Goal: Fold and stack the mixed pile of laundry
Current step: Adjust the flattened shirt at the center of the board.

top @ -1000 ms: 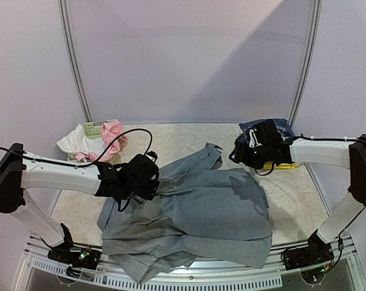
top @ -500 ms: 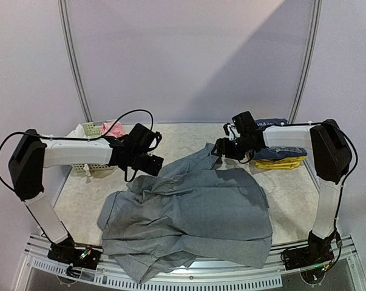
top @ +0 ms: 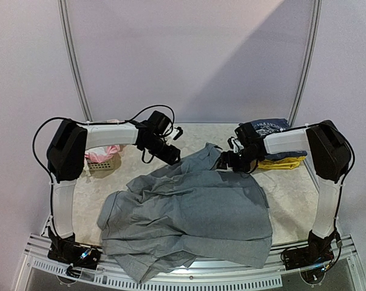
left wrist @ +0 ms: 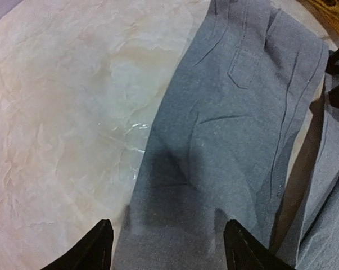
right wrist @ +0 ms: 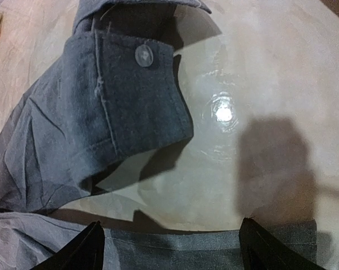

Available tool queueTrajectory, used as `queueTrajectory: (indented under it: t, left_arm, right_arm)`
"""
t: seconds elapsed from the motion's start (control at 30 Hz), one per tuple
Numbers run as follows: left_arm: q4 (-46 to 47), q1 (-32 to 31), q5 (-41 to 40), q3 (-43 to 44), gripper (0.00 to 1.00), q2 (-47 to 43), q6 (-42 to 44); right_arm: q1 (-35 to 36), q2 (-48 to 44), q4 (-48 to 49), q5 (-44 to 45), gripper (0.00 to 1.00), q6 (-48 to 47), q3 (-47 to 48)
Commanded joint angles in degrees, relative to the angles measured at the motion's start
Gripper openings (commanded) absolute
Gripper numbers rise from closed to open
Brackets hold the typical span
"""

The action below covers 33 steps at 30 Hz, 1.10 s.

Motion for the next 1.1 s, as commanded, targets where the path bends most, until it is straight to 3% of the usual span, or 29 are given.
queueTrajectory:
  t: [0.0,0.5,0.6,0.8,0.97,1.07]
  left_arm:
    - [-3.8,-0.8,4.8,4.7,0.69,3.5,1.1]
    - [-6.8,-4.4,0.7,17.1,0.61,15.0,-2.4]
    - [-7.4,-5.0,-0.4,19.0,0.5,16.6,-2.5]
    - [-8.3,-5.3,-1.7,20.9,0.03,17.4,-3.1]
    - [-7.7,-6.5,-5.4,16.6,0.0,11.1,-3.7]
    - [-5.1,-7.0,-9.5,11.0,0.0,2.8,-4.5]
  right_arm:
    - [-0.2,-4.2,1.2,1.5,0.85,-0.7,-2.7]
    - [-0.2,-8.9,3.0,0.6,0.86,-0.7,-7.6]
    - [-0.2,-10.2,3.0,0.7,0.87,-0.9,-8.6]
    - [-0.2,-12.3,2.4,2.7,0.88,-0.9,-10.0]
    - [-0.2,-13.0,-0.4,6.0,0.89,-1.3,-9.8]
    - [-0.2,-12.7,-3.3,8.2,0.89,-1.7,-9.1]
